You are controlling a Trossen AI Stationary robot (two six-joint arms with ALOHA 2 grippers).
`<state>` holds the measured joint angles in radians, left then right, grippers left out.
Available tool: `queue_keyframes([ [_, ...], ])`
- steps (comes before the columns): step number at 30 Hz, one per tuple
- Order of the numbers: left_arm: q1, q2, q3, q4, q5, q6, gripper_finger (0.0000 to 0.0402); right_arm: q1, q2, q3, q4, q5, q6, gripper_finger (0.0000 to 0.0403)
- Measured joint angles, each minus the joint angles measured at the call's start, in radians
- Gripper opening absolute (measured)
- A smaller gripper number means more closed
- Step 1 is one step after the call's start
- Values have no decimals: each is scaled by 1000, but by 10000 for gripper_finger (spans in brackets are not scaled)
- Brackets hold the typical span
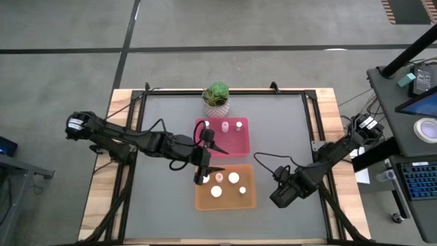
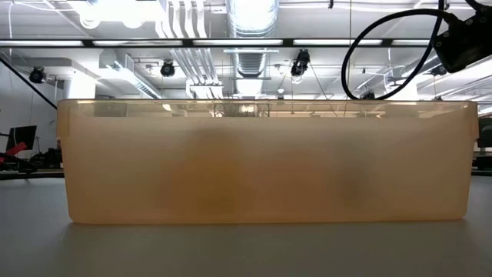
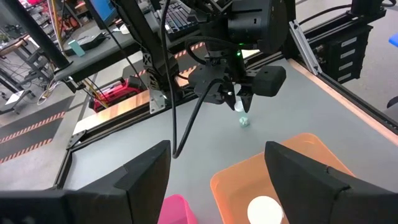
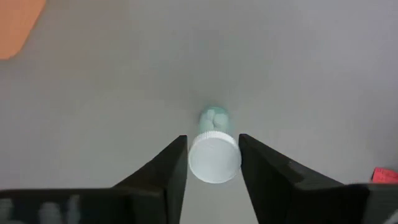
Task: Pick and place medicine bottles into bin by pill shape (circle, oval)
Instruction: Put the blue tablet bottle into the pink bin
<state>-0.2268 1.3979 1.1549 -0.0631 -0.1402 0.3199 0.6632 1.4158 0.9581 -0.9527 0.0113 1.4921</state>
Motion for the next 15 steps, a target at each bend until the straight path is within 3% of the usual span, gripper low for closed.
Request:
queue_keyframes([
  [6,0,0,0,0,0,0,244,0,0,0,1,0,0,113],
  [15,0,0,0,0,0,0,244,0,-4,10,-22,-3,-18,115],
])
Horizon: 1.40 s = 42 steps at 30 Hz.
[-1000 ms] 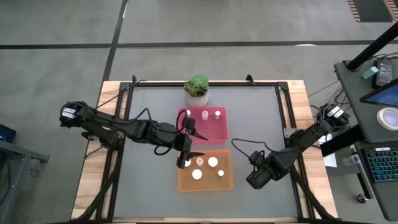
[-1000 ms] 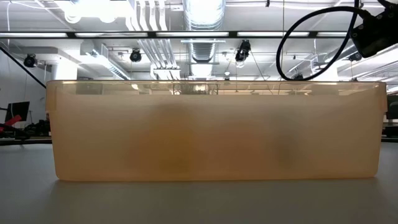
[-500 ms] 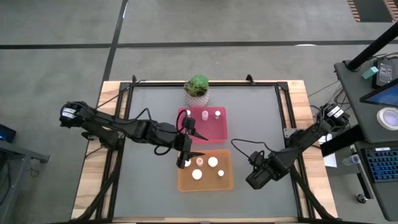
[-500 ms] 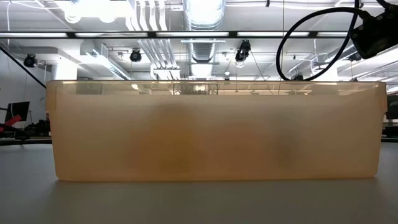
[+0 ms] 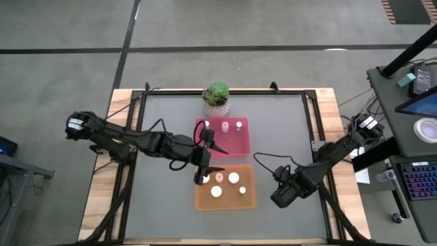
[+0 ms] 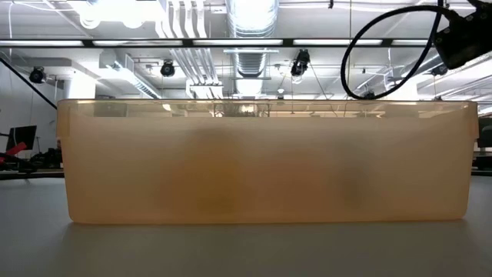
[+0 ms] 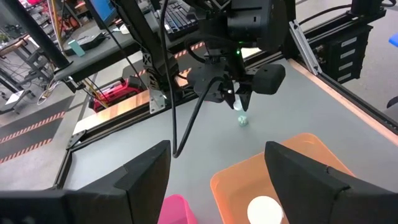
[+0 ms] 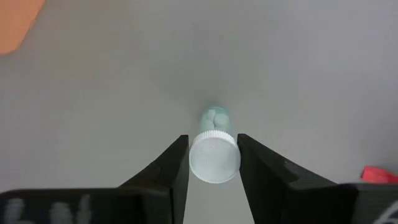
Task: Pick and place medicine bottles into bin by pill shape (circle, oval)
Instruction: Put the blue tablet bottle into the pink bin
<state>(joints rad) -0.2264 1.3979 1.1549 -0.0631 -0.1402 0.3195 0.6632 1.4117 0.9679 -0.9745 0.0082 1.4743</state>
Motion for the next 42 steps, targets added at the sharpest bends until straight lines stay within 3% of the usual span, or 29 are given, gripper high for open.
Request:
queue_keyframes([
  [6,0,0,0,-27,0,-4,244,-8,-24,53,-104,34,-51,116],
  [20,0,-4,0,-64,-9,-26,244,-139,-123,233,-206,307,-324,116],
  [24,0,-4,0,-105,-33,-27,244,-218,-112,289,-202,301,-456,116],
  [32,0,-11,-2,-129,-45,-17,244,-389,-65,406,-200,181,-717,116],
  [42,4,-95,-89,-134,-115,-18,244,-584,0,504,-197,33,-881,116],
])
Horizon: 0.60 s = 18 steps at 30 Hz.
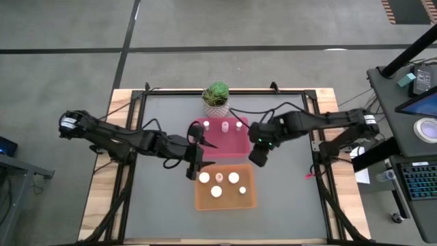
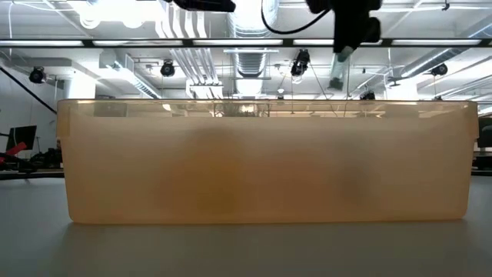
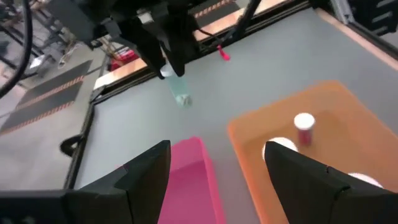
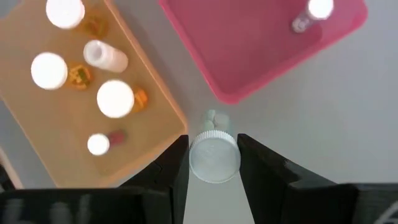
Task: Pick and place medicine bottles into bin by pill shape (circle, oval)
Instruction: Put the blue tablet bottle into the pink bin
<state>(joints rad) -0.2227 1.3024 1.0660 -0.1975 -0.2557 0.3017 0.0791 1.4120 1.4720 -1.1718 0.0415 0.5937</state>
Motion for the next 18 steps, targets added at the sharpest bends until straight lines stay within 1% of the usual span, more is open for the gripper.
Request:
queue_keyframes([
  [6,0,-82,-110,96,-47,4,244,-75,75,59,-1,-70,-78,116],
  [10,0,-148,-183,186,-74,52,244,-120,136,107,-1,-98,-123,116],
  [14,1,-207,-241,253,-106,95,244,-163,207,177,-5,-150,-163,116],
  [18,6,-260,-286,273,-129,109,244,-196,285,275,-32,-155,-217,116],
])
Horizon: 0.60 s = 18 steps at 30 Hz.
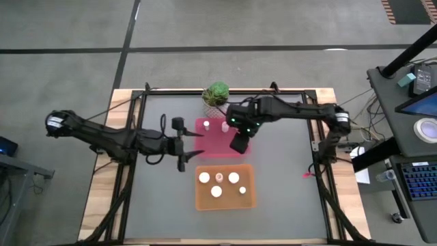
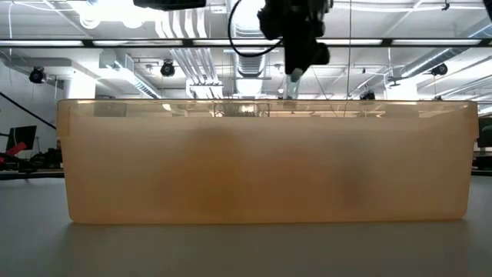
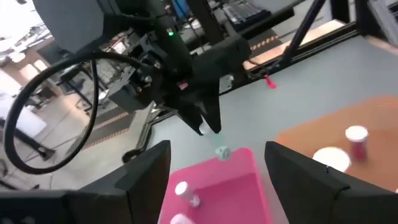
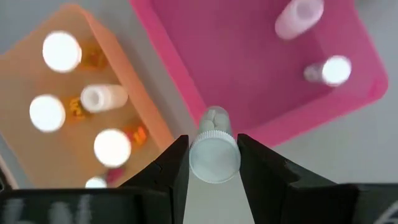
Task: Pick and place medicine bottles into bin by pill shape (circle, oval)
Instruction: Put the blue tablet bottle into the pink bin
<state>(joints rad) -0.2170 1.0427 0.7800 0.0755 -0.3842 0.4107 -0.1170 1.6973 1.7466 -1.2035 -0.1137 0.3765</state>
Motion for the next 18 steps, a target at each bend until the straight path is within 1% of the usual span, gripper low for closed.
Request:
queue_keyframes([
  [6,1,-62,-47,7,-77,-2,244,-44,114,155,-35,-2,-73,116],
  [12,1,-102,-71,27,-78,-3,244,-82,230,312,-105,-43,-127,116],
  [15,1,-106,-73,22,-79,-2,244,-96,278,369,-125,-49,-159,116],
  [18,1,-106,-74,20,-78,-2,244,-107,313,406,-129,-79,-221,116],
])
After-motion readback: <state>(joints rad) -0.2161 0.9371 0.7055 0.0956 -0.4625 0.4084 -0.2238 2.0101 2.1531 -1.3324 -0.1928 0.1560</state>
